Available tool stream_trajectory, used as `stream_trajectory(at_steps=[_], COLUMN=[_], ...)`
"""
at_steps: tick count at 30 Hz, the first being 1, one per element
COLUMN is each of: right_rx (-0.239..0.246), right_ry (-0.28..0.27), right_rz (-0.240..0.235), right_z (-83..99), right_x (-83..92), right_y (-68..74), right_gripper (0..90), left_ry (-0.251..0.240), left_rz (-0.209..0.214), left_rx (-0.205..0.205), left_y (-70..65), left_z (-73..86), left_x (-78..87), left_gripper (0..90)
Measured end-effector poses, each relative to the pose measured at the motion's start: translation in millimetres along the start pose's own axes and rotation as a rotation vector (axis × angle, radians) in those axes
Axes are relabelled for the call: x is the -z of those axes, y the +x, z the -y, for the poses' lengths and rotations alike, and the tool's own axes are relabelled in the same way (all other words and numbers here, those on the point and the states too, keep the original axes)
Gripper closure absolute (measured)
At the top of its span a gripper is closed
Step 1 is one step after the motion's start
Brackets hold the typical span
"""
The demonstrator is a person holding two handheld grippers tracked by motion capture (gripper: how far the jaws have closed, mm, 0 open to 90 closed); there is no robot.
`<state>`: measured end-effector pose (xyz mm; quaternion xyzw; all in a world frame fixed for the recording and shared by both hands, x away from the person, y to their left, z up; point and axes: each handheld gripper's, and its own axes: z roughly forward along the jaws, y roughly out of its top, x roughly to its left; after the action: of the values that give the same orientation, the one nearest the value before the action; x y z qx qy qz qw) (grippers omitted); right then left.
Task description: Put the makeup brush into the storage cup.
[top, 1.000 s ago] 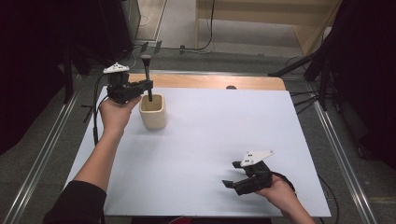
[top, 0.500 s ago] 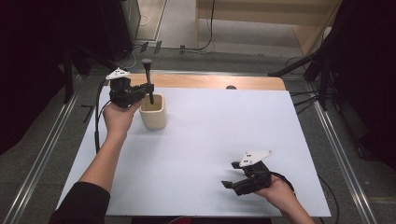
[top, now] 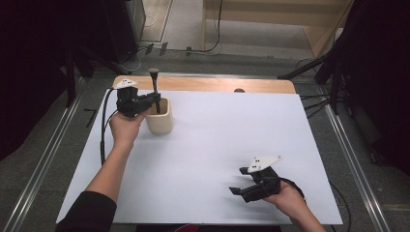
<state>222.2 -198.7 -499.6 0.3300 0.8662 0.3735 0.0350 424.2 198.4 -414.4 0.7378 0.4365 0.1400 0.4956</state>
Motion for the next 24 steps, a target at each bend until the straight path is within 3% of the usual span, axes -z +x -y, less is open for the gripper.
stream_trajectory(at_steps=[5,11,20,22,23,24], right_rx=[0.004,0.002,0.003,0.003,0.004,0.004], right_ry=[0.003,0.004,0.002,0.002,0.002,0.002], right_rz=[0.001,0.002,0.0,-0.001,-0.002,-0.002], right_z=[0.0,-0.3,-0.1,0.0,0.2,0.2], right_x=[-0.2,-0.5,-0.4,-0.5,-0.8,-0.8], right_y=[0.7,0.9,1.0,0.7,0.6,0.6], right_gripper=[22.3,22.3,22.3,22.3,22.3,22.3], left_ry=[0.013,0.021,0.049,0.066,0.086,0.086], left_rz=[0.004,0.027,0.024,0.034,0.06,0.06], left_rx=[0.005,0.037,0.003,0.014,0.054,0.054], left_y=[1.3,3.2,-0.3,1.4,4.6,4.6], left_z=[8.0,13.2,10.5,9.5,8.4,8.4], left_x=[0.5,0.5,4.0,5.4,5.4,5.4], left_gripper=[79.1,79.1,79.2,78.7,62.8,53.0])
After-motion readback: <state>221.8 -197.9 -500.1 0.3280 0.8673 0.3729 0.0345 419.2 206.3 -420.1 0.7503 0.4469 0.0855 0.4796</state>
